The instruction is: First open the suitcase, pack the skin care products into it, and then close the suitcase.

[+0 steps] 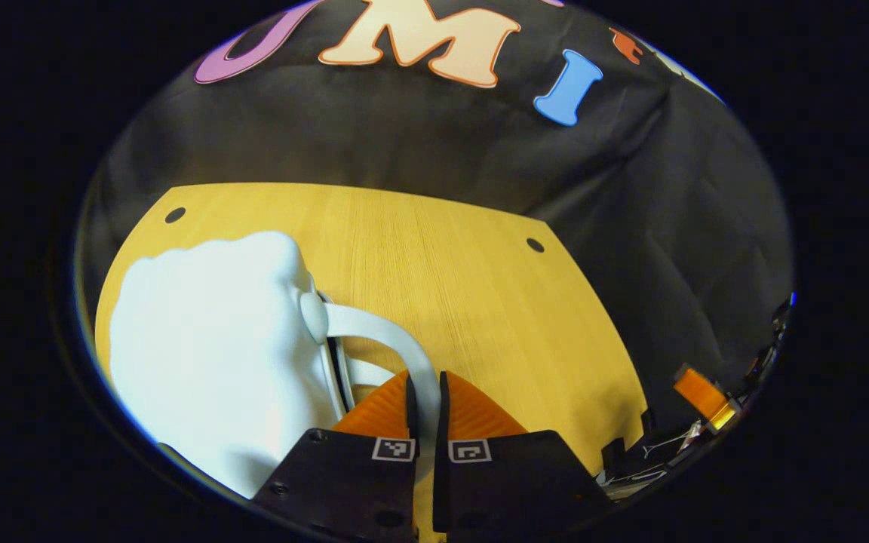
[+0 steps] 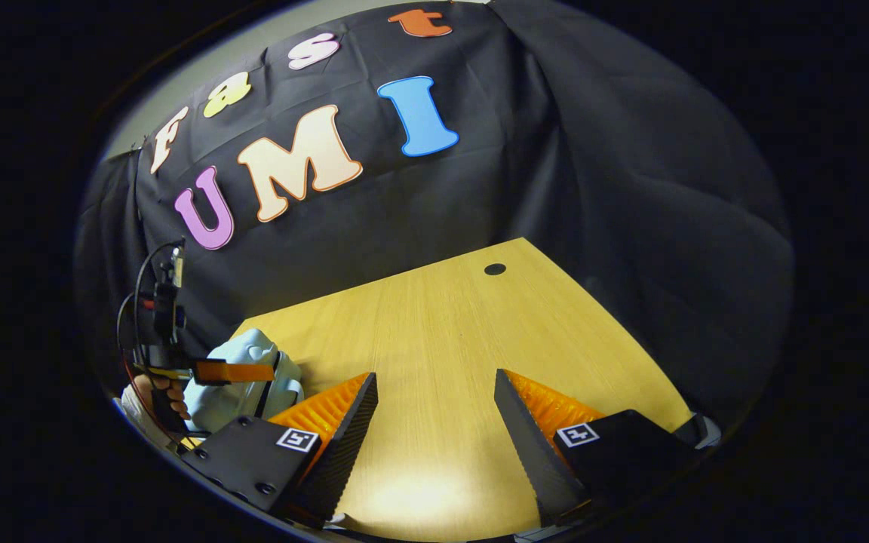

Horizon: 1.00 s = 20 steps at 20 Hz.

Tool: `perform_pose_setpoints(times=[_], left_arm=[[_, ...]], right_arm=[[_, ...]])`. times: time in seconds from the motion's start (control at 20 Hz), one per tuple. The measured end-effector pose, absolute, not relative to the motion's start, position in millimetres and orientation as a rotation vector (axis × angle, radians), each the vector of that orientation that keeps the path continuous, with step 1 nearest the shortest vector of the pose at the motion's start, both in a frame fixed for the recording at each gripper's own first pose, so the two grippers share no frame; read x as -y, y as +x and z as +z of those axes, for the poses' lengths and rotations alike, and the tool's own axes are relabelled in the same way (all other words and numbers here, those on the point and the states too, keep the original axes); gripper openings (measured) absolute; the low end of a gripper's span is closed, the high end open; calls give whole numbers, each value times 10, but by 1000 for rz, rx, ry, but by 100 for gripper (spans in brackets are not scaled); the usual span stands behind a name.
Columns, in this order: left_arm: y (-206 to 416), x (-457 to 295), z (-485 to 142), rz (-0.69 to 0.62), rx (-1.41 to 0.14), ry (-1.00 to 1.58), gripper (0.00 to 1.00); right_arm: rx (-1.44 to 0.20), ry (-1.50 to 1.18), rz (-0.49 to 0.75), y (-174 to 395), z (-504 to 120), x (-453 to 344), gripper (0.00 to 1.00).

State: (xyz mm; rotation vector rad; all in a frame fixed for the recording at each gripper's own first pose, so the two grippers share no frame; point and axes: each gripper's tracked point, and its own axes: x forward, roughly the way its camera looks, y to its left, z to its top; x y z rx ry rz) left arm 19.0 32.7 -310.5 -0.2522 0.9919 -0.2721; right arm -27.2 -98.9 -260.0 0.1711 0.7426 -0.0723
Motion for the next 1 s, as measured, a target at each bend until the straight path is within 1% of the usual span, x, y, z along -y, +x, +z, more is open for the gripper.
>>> perform_pose_setpoints(times=[0.1, 0.2, 0.25, 0.3, 0.4, 0.5, 0.55, 0.6, 0.65, 0.75, 0.8, 1.0], left_arm=[[167, -288, -3223, -260, -995, -219, 2], [183, -270, -3229, -240, -954, -141, 4], [185, -271, -3237, -226, -934, -102, 9], [170, -216, -3213, -225, -913, -93, 12], [192, -41, -3050, -229, -823, -85, 46], [186, -15, -2865, -188, -737, -48, 87], [144, -27, -2690, -155, -681, -39, 100], [172, 4, -2451, -156, -596, -34, 99], [221, 14, -2192, -165, -525, -26, 96], [239, 14, -1779, -174, -431, 5, 95], [221, 10, -1595, -171, -393, 14, 96], [201, -55, -764, -129, -194, 16, 95]], right_arm=[[-748, 157, -84, -292, -2575, 1036, 98], [-747, 154, -88, -305, -2549, 1050, 99], [-740, 155, -85, -285, -2514, 1036, 99], [-734, 158, -77, -272, -2489, 1010, 98], [-716, 163, -52, -208, -2431, 920, 98], [-689, 163, -24, -114, -2340, 817, 99], [-670, 159, -8, -69, -2270, 763, 97], [-649, 147, 9, -30, -2206, 678, 99], [-634, 131, 28, 6, -2142, 609, 96], [-593, 113, 70, 76, -1986, 443, 97], [-566, 106, 85, 118, -1874, 361, 99], [-401, 101, 98, 282, -1267, 226, 99]])
